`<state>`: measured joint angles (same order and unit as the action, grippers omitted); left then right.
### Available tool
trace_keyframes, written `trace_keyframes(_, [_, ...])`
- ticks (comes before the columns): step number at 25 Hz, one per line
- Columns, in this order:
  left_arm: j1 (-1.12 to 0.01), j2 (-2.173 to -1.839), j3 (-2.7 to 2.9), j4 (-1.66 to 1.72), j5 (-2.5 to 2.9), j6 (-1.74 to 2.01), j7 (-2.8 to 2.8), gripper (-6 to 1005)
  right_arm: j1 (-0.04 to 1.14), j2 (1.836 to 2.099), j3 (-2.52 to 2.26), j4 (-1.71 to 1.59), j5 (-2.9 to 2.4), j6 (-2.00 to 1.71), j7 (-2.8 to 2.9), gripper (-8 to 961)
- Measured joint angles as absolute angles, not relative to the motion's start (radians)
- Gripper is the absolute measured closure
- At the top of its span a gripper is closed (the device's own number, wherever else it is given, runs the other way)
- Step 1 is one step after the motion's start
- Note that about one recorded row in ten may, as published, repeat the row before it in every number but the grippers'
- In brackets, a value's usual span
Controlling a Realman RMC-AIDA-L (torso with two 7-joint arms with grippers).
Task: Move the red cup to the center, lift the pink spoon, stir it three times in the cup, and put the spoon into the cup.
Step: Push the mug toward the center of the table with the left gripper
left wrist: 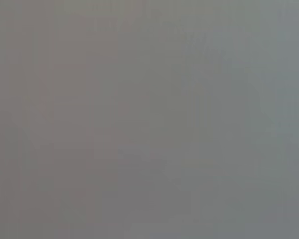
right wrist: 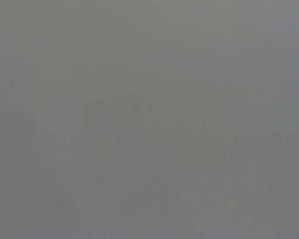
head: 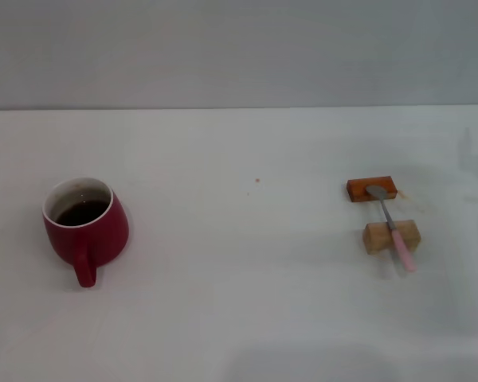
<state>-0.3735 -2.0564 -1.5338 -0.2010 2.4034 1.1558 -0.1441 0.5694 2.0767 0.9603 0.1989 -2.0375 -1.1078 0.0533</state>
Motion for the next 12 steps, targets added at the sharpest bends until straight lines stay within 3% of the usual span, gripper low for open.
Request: trace_keyframes(12, [-0.376,-2.061,-1.532,-0.193,2.395,1.13,-0.146,154,0.58,2.075,0.958,0.158,-2.09,-1.106,0.048,418])
